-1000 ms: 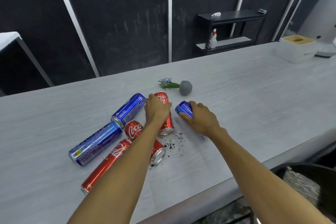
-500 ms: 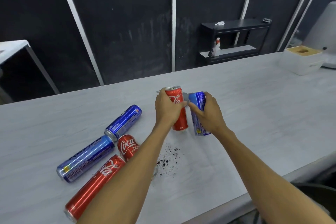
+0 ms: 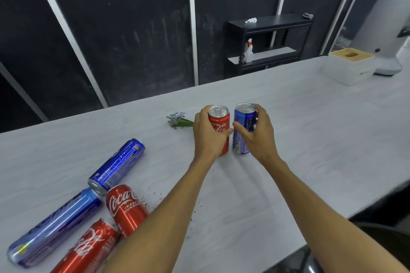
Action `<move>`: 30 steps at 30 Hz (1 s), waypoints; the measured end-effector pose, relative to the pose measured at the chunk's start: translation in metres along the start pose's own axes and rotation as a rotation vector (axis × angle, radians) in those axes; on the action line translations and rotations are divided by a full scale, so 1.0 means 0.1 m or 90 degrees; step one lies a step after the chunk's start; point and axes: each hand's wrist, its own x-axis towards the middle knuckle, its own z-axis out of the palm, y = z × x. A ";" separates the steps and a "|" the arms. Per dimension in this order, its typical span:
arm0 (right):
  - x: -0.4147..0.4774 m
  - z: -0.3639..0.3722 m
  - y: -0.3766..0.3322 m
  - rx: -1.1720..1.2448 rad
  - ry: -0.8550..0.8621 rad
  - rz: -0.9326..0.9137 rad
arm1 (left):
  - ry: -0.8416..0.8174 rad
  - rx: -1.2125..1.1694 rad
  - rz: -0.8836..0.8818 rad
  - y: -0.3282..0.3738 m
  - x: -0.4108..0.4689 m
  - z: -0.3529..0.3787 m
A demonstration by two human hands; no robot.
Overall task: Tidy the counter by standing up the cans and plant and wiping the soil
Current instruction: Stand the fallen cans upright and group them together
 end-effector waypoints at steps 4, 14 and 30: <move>0.12 -0.02 0.13 0.015 0.008 -0.010 | 0.016 0.006 0.033 -0.01 0.13 0.15; 0.56 -0.02 0.38 0.009 -0.005 -0.019 | 0.009 0.003 0.046 -0.02 0.47 0.49; 1.21 0.06 0.61 -0.003 -0.068 -0.009 | 0.023 0.021 0.037 -0.04 0.94 0.87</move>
